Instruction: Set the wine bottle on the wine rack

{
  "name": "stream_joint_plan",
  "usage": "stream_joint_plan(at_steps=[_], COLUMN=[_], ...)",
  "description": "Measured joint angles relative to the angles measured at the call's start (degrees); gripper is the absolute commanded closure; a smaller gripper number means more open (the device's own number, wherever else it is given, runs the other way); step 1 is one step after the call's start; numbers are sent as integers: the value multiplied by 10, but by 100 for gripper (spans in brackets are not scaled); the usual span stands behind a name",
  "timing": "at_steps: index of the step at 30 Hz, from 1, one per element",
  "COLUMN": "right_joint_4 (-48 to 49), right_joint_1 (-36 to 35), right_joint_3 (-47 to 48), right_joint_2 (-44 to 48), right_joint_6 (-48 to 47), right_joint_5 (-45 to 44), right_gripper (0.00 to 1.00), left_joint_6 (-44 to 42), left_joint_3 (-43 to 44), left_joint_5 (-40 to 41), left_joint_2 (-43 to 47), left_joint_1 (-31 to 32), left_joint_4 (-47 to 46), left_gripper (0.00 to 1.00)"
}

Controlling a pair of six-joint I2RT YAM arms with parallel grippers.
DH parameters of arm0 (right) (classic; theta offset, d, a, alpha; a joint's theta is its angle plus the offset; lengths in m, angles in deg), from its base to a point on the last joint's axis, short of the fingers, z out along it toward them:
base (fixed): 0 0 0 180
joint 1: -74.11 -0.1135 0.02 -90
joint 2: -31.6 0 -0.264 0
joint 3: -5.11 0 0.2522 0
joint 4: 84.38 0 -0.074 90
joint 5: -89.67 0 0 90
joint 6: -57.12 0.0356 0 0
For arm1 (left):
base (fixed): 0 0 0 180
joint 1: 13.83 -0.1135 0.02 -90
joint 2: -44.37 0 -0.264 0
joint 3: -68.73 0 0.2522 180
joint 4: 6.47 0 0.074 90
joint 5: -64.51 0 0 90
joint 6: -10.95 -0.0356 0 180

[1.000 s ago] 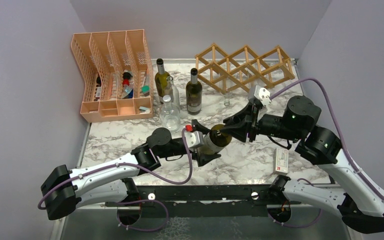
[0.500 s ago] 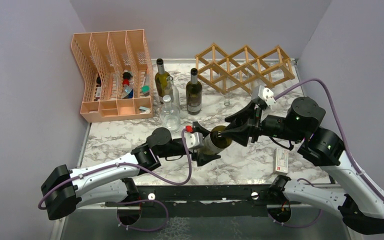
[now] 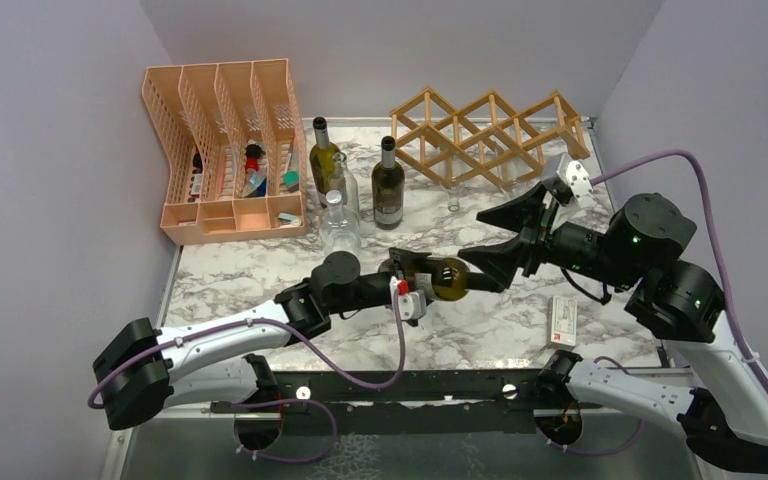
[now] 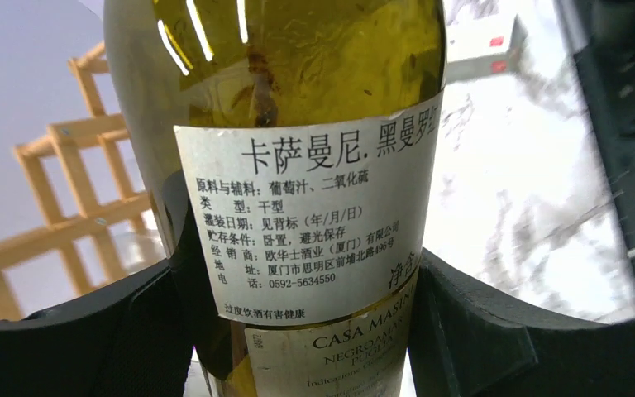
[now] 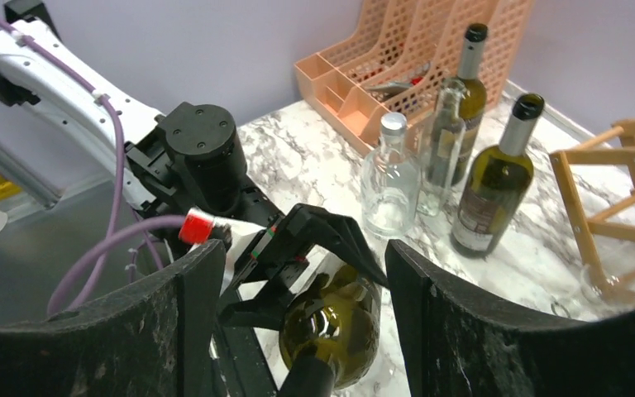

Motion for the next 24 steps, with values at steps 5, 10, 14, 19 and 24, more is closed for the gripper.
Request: stream_joint_plan(at_steps=[5,10,14,19,24], right_joint_4=[-57,-133,-191,-238,-271], right_joint_1=[0,0,0,0,0], right_joint_3=[16,11,1,-17,-54], right_joint_2=[-3,-4,-4,-2,0], right_joint_6=[9,33,58,89,117], right_joint_5=[-49,-97,-134,-155,-158], right_gripper=[27,27,29,31,36], left_joint_6=[-166,-302,-389,-469,-531], left_joint_3=[42,92,122,161,196], left_joint_5=[15,28,35,43,55], left_joint_2=[-42,-77,-100,-120,-130], left_joint_1=[0,0,0,0,0], left_joint_4=[33,57,68,106,149], left_gripper=[100,100,100,100,100])
